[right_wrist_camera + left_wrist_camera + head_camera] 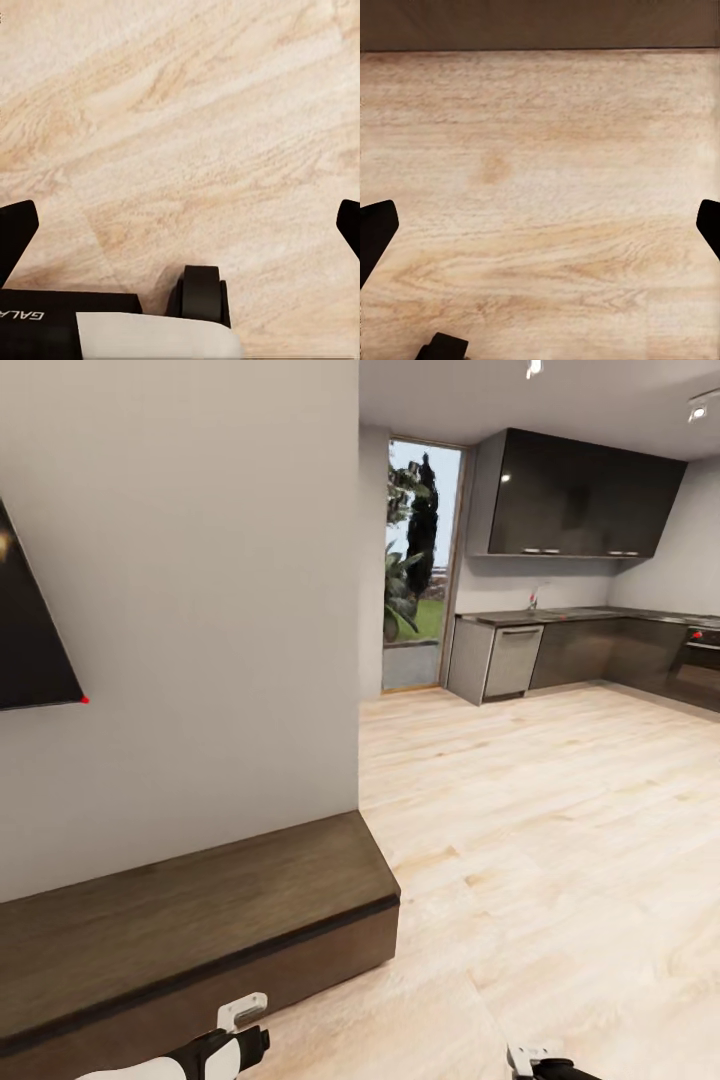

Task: Place each of the two pumpkins and all three candles from the living room inside a cabinet in the living room (use any cabinet), then make sure every cabinet is closed, and position the cauldron so it is next to a table in the living room.

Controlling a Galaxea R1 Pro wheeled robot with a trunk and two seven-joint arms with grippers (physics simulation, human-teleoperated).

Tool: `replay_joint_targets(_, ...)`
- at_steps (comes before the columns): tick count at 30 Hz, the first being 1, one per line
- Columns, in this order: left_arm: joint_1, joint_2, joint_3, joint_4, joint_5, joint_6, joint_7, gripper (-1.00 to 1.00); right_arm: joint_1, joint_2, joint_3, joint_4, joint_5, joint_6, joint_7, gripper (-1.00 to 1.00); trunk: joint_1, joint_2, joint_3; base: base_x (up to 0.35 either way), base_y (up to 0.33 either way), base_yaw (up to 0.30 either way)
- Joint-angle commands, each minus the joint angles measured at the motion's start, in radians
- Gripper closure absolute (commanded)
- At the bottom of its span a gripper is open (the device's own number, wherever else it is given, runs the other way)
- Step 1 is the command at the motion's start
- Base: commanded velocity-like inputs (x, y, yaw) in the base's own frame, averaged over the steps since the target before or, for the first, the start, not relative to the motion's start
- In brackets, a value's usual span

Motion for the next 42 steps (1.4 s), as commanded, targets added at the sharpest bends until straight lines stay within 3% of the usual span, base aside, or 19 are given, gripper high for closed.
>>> replay_joint_targets(1,-0.001,0.000,-0.008,0.001,0.006,0.002,0.002,-1.00,0.000,0.000,0.009,0.002,-0.009,0.002,0.005,-1.00,-0.004,0.007,0.002,0.000,0.000,0.000)
replay_joint_targets(13,-0.001,0.000,-0.007,0.001,0.006,0.001,0.002,-1.00,0.015,0.002,0.008,0.002,-0.011,-0.003,0.006,-1.00,-0.008,0.014,0.005,0.000,0.000,-0.044)
replay_joint_targets(42,-0.001,-0.001,-0.007,0.001,0.006,0.001,0.003,-1.00,0.015,0.001,0.005,0.002,-0.014,0.003,0.005,-1.00,-0.008,0.014,0.006,0.000,0.000,-0.291)
